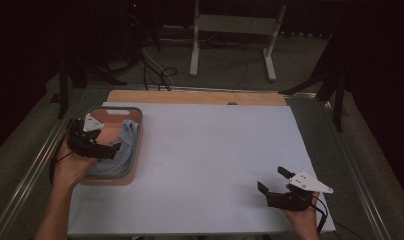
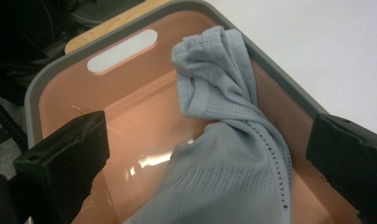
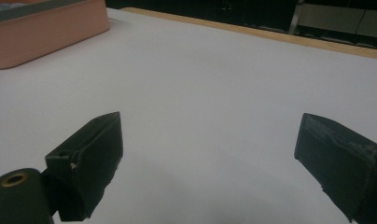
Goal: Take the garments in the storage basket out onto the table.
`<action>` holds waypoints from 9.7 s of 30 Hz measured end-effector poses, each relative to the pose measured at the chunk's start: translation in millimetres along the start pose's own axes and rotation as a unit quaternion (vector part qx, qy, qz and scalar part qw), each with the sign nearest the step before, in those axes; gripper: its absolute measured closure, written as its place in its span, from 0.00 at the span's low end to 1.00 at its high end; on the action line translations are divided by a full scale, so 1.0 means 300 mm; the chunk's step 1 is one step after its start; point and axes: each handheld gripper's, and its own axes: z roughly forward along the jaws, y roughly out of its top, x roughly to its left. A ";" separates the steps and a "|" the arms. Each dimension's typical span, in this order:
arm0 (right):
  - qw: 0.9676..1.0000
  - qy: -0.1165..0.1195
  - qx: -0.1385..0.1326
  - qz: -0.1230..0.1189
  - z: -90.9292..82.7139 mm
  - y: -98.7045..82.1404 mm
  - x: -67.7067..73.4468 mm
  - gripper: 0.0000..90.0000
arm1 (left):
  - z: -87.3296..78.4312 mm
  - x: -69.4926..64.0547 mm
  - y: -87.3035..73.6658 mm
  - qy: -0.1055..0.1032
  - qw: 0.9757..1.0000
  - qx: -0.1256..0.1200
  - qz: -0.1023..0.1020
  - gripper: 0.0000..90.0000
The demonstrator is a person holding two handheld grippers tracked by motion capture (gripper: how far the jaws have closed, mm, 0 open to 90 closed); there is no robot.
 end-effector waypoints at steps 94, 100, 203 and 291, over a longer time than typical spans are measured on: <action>1.000 -0.001 0.003 -0.006 0.005 0.000 0.001 0.08 | 0.189 0.027 -0.017 -0.057 0.987 0.153 -0.006 0.01; 1.000 -0.001 0.004 -0.007 0.004 0.000 0.001 0.08 | 0.204 0.027 -0.014 -0.060 0.984 0.167 -0.007 0.01; 1.000 -0.012 0.011 -0.001 0.002 -0.004 -0.011 0.08 | 0.132 0.080 0.000 -0.091 0.986 0.109 -0.085 0.66; 1.000 -0.009 0.013 0.000 0.004 -0.004 -0.011 0.08 | 0.032 -0.040 0.220 -0.141 0.986 0.018 -0.086 0.66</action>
